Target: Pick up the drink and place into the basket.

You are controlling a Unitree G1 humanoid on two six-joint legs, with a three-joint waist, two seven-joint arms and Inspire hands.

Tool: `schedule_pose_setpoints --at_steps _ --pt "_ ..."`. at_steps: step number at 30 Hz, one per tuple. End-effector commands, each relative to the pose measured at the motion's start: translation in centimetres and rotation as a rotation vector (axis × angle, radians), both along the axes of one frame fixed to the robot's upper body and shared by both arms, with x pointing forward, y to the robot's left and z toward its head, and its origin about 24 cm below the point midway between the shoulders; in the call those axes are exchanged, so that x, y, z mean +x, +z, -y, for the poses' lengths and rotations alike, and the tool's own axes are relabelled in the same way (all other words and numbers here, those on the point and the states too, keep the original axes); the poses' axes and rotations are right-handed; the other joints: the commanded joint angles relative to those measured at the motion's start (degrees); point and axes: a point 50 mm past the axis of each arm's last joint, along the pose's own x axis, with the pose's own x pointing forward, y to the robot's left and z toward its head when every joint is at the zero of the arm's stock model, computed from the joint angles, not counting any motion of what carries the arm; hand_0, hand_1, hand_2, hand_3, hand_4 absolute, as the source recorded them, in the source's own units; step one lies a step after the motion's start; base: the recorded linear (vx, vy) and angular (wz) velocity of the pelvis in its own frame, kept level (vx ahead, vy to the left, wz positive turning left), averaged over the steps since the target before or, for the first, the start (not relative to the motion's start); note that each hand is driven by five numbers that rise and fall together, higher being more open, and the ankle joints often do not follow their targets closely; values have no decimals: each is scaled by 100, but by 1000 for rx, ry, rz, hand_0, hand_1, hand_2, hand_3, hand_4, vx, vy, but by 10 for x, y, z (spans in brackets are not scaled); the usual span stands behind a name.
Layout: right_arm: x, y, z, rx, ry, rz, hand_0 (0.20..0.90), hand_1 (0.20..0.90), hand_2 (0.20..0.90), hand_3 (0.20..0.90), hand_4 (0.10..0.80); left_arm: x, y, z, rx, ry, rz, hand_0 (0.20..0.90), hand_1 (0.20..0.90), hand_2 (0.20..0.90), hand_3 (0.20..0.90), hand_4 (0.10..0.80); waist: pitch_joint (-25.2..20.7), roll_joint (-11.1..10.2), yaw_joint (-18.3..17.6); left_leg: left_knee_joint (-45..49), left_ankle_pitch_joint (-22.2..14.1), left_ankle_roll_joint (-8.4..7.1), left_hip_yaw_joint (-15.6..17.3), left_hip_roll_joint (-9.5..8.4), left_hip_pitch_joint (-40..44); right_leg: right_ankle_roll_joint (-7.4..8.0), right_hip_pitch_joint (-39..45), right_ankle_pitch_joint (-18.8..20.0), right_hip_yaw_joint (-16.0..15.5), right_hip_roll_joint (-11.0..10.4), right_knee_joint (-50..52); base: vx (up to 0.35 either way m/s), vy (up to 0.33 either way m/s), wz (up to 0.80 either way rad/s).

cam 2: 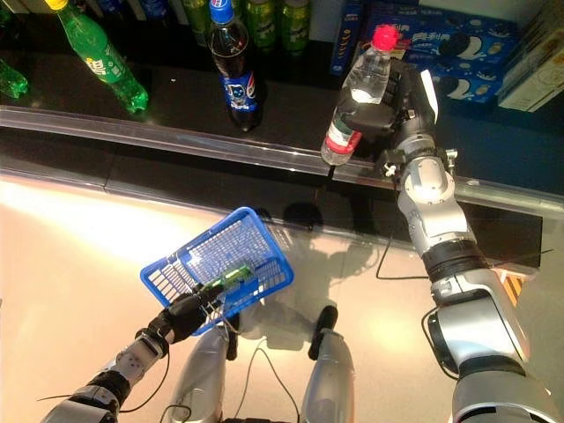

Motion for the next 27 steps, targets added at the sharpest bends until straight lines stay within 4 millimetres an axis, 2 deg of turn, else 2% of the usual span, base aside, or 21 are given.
schedule_pose_setpoints --at_steps 1,12,27 --pt "-4 50 -9 0 40 178 300 300 300 200 100 -35 -18 -6 17 -110 -76 300 300 300 200 100 -375 -101 154 -231 458 34 -8 204 -32 377 -46 166 193 -360 -60 0 0 0" --pt "-4 52 -10 3 47 189 300 300 300 200 100 -34 -17 -5 16 -114 -73 300 300 300 200 100 -361 -77 143 -245 456 46 17 184 -34 377 -58 179 177 -365 -74 -1 0 1" --pt "-11 57 -25 -26 109 247 300 300 300 200 100 -33 -16 -5 4 -89 -57 300 300 300 200 100 -384 -61 100 -482 549 32 80 170 88 370 64 207 129 -295 -265 0 0 0"
